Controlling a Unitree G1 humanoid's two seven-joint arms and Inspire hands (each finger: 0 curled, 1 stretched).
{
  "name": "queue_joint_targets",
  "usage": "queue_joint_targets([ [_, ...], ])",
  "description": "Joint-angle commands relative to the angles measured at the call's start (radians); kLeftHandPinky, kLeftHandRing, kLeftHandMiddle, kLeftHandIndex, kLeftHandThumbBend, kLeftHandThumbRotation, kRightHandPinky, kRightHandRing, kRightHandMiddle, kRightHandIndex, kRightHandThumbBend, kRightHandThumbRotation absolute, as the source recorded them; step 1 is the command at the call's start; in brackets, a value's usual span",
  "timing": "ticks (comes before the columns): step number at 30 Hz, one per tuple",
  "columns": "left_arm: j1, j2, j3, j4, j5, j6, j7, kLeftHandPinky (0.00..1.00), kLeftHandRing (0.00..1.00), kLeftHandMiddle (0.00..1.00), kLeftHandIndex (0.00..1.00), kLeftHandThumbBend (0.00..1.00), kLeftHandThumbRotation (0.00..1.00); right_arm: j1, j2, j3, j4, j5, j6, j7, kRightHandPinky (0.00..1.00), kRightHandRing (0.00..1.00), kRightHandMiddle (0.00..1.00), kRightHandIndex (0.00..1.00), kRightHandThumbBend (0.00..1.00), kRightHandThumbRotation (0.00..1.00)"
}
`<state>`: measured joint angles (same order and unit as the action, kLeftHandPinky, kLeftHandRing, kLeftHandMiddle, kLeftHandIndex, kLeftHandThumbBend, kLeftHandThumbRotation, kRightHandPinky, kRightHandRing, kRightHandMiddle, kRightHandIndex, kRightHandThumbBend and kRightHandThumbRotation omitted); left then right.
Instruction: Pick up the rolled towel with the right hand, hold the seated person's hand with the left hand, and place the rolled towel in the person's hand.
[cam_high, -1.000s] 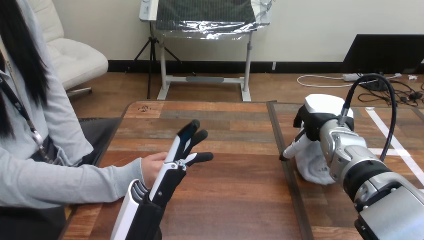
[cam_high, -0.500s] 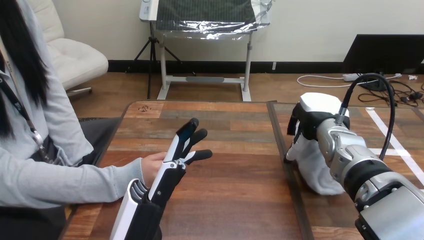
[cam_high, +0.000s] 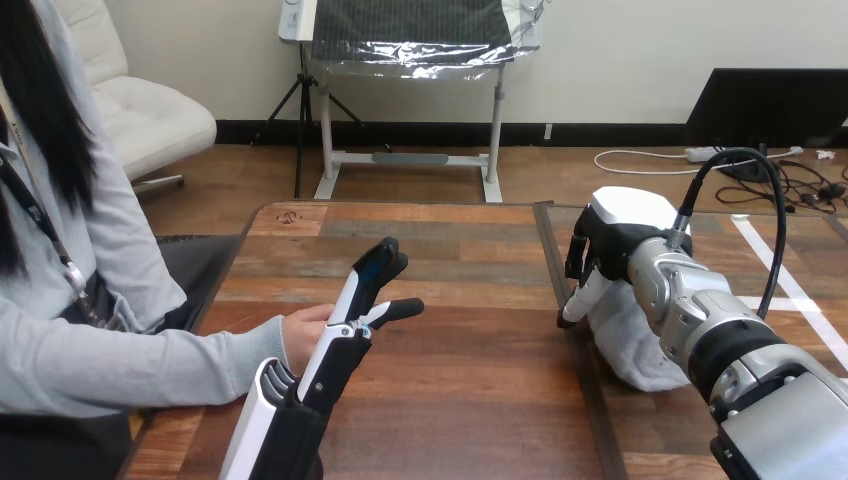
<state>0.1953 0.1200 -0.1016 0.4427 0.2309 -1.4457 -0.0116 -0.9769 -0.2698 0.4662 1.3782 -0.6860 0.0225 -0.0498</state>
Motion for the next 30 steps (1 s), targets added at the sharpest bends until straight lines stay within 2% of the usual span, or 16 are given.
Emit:
queue_joint_targets([
  [1,-0.037,0.008,0.0,-0.044,-0.022,0.008,-0.002,0.81,0.96,1.0,0.99,1.0,0.7,0.025,-0.008,-0.004,0.004,0.006,-0.02,0.008,0.44,0.5,0.55,0.46,0.91,0.0],
  [3,-0.038,0.013,-0.006,-0.045,-0.03,0.011,-0.004,0.81,0.96,1.0,0.99,1.0,0.69,0.025,-0.01,-0.003,0.003,0.007,-0.029,0.008,0.45,0.52,0.56,0.45,0.92,0.0],
  [6,-0.036,-0.003,0.024,-0.052,-0.006,0.007,-0.002,0.79,0.95,1.0,0.99,1.0,0.7,0.029,-0.013,-0.014,0.0,0.021,-0.048,0.008,0.45,0.52,0.56,0.45,0.92,0.0],
  [13,-0.036,0.02,-0.004,-0.054,-0.035,0.021,-0.01,0.77,0.94,1.0,0.98,1.0,0.68,0.034,-0.017,-0.027,-0.005,0.04,-0.063,-0.001,0.45,0.51,0.56,0.45,0.92,0.0],
  [18,-0.051,0.031,-0.022,-0.034,-0.053,-0.004,-0.015,0.78,0.96,1.0,0.98,1.0,0.66,0.037,-0.019,-0.031,-0.008,0.044,-0.069,-0.013,0.52,0.57,0.59,0.46,0.9,0.0],
  [21,-0.048,0.037,-0.035,-0.032,-0.069,0.002,-0.019,0.8,0.96,1.0,0.98,1.0,0.65,0.039,-0.022,-0.039,-0.012,0.052,-0.084,-0.018,0.54,0.6,0.61,0.47,0.89,0.0],
  [24,-0.047,0.008,0.011,-0.032,-0.028,-0.007,-0.015,0.8,0.95,1.0,0.98,1.0,0.67,0.041,-0.027,-0.044,-0.015,0.059,-0.098,-0.026,0.55,0.62,0.63,0.48,0.88,0.0],
  [30,-0.055,-0.003,0.019,-0.025,-0.02,-0.018,-0.013,0.79,0.94,1.0,0.97,1.0,0.69,0.041,-0.032,-0.054,-0.02,0.073,-0.116,-0.034,0.58,0.64,0.64,0.52,0.89,0.04],
])
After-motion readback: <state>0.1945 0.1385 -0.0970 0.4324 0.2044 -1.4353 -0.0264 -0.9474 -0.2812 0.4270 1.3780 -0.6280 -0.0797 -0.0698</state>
